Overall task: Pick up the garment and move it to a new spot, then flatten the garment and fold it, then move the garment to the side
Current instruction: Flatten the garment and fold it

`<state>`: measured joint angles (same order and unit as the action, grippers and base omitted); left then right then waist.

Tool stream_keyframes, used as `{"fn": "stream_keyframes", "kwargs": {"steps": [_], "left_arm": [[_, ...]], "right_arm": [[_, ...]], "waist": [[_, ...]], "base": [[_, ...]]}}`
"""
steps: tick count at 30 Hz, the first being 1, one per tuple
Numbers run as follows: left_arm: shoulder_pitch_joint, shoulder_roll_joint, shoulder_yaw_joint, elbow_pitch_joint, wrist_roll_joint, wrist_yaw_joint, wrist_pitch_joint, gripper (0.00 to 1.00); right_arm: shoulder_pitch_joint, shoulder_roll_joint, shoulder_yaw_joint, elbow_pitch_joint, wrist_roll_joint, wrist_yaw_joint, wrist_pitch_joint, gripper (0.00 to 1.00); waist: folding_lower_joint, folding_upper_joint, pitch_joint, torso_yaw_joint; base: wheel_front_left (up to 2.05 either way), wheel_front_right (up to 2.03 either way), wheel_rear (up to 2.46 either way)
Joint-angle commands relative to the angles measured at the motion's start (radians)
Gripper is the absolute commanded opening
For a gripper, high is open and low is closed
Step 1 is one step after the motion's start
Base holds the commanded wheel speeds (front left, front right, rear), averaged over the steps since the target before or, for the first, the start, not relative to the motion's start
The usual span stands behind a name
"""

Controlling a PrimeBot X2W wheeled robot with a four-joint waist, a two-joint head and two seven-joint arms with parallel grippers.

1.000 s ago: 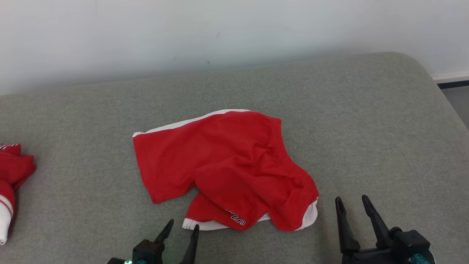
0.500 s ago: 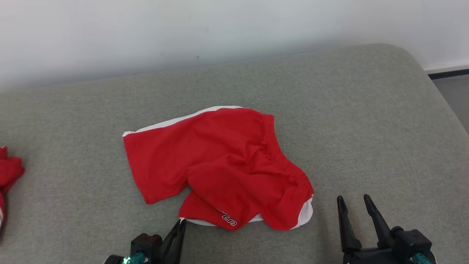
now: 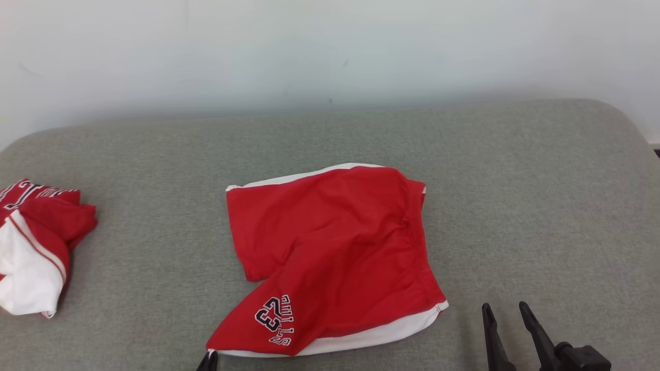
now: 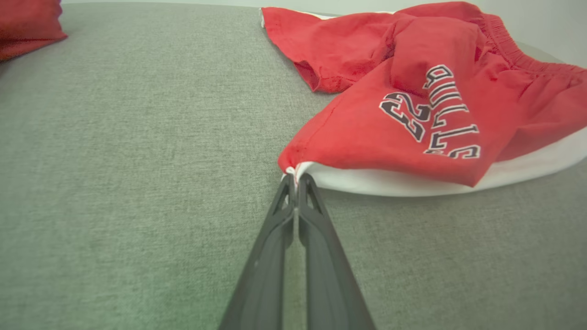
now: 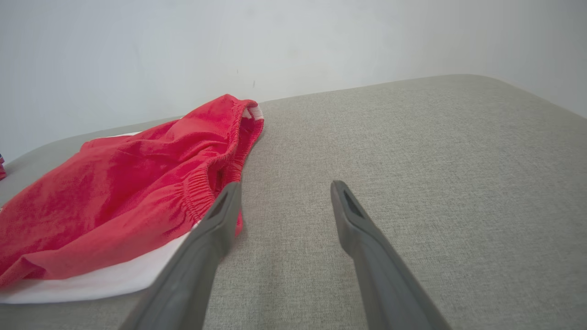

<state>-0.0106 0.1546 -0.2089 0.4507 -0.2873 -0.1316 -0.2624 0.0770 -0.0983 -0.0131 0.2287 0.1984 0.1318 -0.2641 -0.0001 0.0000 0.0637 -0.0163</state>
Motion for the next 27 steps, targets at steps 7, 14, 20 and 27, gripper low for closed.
{"fn": "stream_keyframes", "kwargs": {"steps": [7,14,20,27], "left_arm": [[0.024,-0.005,-0.008,-0.011,0.017,0.002,-0.003,1.0],[0.053,0.021,-0.019,-0.031,0.009,0.002,-0.003,1.0],[0.013,0.058,-0.044,-0.016,-0.004,0.002,-0.003,1.0],[-0.082,0.119,-0.15,0.059,-0.044,0.002,-0.003,1.0]], "right_arm": [[0.03,-0.035,0.038,0.031,0.002,-0.002,0.0,1.0],[0.031,-0.116,0.117,0.052,-0.001,-0.002,0.0,1.0],[-0.036,-0.209,0.24,0.101,0.01,-0.002,0.0,1.0],[-0.167,-0.314,0.4,0.187,0.034,-0.002,0.0,1.0]], "waist": [[0.0001,0.0,-0.033,0.048],[0.0001,0.0,-0.044,0.073],[0.0001,0.0,-0.029,0.071],[0.0001,0.0,0.009,0.067]], "base": [[0.0,0.0,0.0],[0.0,0.0,0.0],[0.0,0.0,0.0],[0.0,0.0,0.0]]}}
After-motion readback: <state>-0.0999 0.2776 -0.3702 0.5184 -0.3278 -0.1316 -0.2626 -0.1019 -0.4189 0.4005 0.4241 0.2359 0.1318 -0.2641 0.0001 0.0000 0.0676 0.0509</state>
